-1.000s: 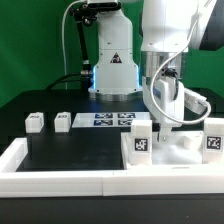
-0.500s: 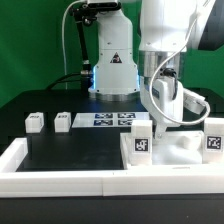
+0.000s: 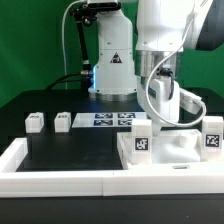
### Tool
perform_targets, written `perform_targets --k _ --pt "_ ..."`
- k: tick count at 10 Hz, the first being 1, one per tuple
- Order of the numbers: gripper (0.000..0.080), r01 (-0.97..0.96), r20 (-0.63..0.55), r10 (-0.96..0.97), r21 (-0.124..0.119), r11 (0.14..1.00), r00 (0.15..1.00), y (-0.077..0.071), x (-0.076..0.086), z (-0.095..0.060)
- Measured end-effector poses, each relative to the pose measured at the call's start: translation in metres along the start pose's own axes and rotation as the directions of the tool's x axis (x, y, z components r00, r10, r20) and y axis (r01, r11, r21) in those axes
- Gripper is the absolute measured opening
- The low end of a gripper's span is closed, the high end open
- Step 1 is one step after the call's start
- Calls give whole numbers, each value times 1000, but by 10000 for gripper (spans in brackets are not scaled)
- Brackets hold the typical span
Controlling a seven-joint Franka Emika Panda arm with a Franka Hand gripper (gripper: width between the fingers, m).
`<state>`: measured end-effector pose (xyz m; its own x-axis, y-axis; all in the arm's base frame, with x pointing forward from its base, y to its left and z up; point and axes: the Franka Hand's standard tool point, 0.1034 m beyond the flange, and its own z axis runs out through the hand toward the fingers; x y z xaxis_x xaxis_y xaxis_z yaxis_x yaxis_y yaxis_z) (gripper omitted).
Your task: Assemble square table
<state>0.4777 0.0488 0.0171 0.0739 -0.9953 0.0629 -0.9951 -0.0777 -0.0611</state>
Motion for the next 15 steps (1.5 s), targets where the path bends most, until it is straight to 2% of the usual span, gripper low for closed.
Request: perform_targets --k 2,8,10,13,15 --pt "57 11 -1 -11 0 1000 1000 0 1 0" --pt "57 252 -21 -253 -12 968 967 9 37 -4" --pt "57 283 -22 -284 -15 959 959 10 38 -3" --pt "57 420 -34 -420 -21 907 907 9 52 -4" --pt "58 599 -54 -600 -36 800 798 5 71 -4"
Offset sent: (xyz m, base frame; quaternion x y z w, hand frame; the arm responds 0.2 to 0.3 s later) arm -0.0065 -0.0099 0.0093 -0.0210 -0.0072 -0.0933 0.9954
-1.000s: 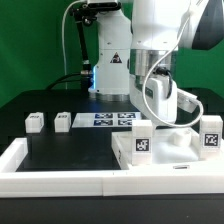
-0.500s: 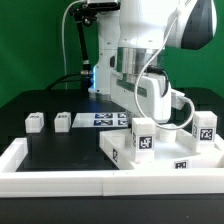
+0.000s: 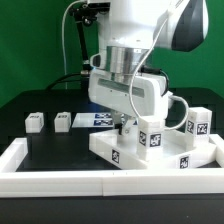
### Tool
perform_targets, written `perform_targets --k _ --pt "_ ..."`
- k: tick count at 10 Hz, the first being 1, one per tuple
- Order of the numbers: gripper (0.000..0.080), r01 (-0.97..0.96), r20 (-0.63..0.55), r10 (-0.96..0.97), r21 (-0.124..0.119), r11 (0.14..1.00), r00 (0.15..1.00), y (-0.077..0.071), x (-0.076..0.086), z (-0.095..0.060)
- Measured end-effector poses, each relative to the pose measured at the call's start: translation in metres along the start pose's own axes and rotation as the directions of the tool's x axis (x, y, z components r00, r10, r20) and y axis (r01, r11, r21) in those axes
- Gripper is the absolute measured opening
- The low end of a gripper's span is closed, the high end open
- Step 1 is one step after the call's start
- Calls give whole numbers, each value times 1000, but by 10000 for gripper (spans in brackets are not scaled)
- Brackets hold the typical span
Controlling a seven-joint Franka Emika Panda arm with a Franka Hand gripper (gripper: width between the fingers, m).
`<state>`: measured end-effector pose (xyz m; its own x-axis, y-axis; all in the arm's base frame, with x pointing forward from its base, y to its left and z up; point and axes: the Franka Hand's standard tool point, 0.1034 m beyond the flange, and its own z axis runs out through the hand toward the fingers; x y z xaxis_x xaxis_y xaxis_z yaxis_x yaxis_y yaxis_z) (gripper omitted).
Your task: Assemble square table
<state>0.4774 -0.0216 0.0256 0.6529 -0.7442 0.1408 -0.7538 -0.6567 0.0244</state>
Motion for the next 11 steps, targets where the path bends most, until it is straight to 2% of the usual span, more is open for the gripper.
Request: perform_targets --k 3,8,9,11 --pt "58 211 -9 -211 4 977 977 2 12 -1" --pt "58 478 -25 -478 -1 879 878 3 17 -2" --pt "58 568 -28 -568 -8 823 823 3 21 -2" --pt "58 763 -31 -764 -30 645 644 -2 28 -3"
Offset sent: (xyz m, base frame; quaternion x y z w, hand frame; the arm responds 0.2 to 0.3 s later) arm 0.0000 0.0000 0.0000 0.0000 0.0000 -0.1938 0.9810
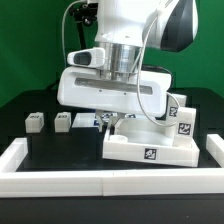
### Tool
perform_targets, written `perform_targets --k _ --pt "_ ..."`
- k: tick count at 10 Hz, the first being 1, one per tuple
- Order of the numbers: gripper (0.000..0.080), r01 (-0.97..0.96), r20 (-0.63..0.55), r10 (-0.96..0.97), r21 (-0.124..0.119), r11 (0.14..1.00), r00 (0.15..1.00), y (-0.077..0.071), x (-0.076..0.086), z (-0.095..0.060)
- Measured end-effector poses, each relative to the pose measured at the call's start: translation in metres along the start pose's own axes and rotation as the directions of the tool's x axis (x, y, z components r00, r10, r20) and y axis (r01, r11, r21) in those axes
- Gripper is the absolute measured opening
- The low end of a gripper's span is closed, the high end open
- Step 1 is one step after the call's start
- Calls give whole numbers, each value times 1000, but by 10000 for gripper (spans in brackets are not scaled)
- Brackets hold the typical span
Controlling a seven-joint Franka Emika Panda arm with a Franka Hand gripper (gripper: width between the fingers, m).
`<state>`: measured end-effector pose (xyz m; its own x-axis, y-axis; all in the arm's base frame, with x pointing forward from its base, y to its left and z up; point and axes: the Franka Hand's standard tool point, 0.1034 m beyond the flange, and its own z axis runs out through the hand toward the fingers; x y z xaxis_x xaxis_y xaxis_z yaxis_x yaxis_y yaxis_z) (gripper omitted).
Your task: Assemble square table
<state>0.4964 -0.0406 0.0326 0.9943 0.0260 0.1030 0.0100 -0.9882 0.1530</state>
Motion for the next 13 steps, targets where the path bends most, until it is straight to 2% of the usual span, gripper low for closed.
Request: perform_targets --k 6,8,10,13 --pt "59 348 0 -348 -17 937 937 4 7 -2" --pt "59 534 4 -534 -33 845 846 2 21 -4" --pt "60 715 19 -715 -53 697 699 -5 39 -4" --pt "60 825 35 -824 -60 562 565 -3 42 -3"
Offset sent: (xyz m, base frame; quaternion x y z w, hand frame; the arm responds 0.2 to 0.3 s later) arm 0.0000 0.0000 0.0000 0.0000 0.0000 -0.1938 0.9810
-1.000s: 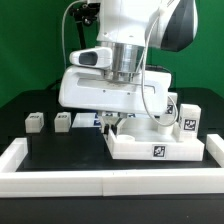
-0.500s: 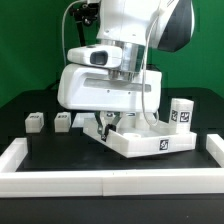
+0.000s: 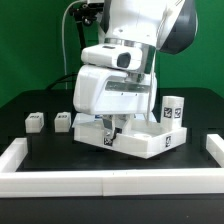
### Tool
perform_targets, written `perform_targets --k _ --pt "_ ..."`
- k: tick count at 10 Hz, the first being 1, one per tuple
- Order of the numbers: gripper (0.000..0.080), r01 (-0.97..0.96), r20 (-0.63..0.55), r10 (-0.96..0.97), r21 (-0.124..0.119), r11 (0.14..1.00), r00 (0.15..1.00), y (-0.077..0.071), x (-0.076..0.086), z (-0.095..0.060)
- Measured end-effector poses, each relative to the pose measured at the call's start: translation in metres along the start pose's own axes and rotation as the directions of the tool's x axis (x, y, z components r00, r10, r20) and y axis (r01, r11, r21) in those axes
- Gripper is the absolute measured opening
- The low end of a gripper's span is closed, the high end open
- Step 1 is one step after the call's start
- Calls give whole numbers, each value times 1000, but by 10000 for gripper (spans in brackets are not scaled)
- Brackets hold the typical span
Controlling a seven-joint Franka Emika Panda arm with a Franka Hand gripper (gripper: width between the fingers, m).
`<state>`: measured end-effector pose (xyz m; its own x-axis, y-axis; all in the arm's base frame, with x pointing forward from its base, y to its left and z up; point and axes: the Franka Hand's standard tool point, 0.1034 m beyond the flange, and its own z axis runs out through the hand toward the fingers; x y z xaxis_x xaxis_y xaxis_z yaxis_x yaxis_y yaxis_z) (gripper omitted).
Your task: Assemble square table
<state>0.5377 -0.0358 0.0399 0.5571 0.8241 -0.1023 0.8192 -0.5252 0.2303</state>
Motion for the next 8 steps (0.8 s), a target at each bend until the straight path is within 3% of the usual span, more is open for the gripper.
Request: perform_targets --k 3,5,7,8 --pt "60 214 14 -214 -8 977 977 3 0 1" --pt "60 446 35 -446 -14 895 895 9 24 1" --pt "60 601 66 -600 3 800 798 16 46 2" --pt "60 649 70 -647 4 761 759 17 44 2"
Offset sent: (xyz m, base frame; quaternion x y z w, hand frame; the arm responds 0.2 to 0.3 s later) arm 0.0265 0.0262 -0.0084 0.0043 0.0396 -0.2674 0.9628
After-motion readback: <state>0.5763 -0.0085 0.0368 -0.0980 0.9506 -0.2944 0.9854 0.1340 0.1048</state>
